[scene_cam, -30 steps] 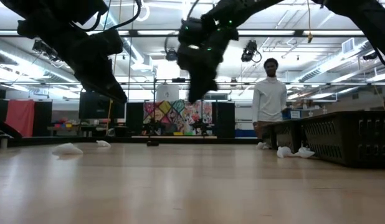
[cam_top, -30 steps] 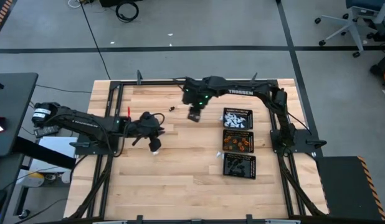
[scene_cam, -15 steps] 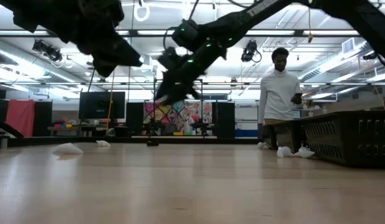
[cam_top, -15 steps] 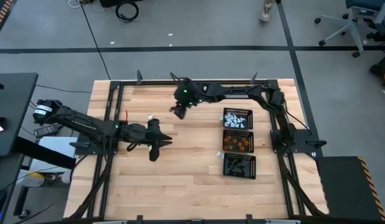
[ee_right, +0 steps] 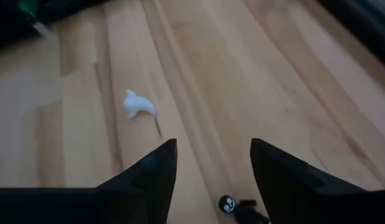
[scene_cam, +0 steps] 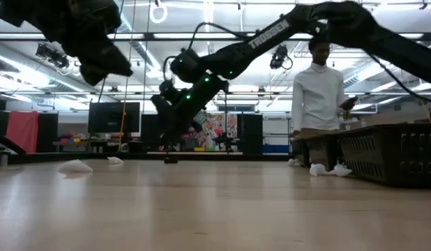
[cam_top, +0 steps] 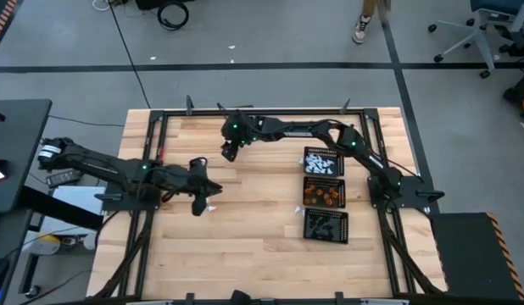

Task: Sort Halloween decoration
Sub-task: Put the black ghost toy into the bottom black bin

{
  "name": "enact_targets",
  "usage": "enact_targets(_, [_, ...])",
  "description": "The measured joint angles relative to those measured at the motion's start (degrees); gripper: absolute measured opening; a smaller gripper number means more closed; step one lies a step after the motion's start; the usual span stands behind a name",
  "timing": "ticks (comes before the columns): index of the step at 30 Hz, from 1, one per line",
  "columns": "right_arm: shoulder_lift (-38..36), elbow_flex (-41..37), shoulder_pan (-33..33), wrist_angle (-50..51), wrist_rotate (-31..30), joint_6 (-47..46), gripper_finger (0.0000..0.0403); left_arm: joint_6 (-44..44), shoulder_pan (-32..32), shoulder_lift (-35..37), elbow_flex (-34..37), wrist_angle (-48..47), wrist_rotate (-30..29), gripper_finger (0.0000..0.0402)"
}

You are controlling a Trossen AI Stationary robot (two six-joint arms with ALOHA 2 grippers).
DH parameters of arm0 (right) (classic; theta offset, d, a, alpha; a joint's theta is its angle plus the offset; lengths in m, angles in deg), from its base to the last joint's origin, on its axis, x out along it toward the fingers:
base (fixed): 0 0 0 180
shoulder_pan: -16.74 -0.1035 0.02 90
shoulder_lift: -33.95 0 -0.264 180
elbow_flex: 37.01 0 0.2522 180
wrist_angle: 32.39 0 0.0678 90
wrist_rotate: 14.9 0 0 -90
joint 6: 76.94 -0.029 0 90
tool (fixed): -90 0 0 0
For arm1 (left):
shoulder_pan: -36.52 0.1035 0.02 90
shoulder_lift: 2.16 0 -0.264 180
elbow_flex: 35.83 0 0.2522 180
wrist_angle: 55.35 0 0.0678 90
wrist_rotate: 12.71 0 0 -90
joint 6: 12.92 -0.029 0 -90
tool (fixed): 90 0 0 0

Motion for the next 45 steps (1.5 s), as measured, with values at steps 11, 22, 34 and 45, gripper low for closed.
enact_targets(11, [6.6,8.0,-2.4,13.5,-9.9,0.9,0.0219,0.7,0.0,6.4,0.0,-7.9,0.0,0.0047])
enact_targets(22, [6.6,8.3,-2.7,17.6,-11.3,2.4,0.0184,0.6,0.0,6.7,0.0,-9.3,0.0,0.0047])
enact_targets(34, [6.5,8.3,-2.6,18.6,-10.7,5.0,0.008,0.9,0.0,6.7,0.0,-9.4,0.0,0.0047])
enact_targets(45, [4.1,8.2,-0.6,23.1,-1.8,4.4,0.006,0.7,0.0,6.6,0.0,-11.3,0.0,0.0047])
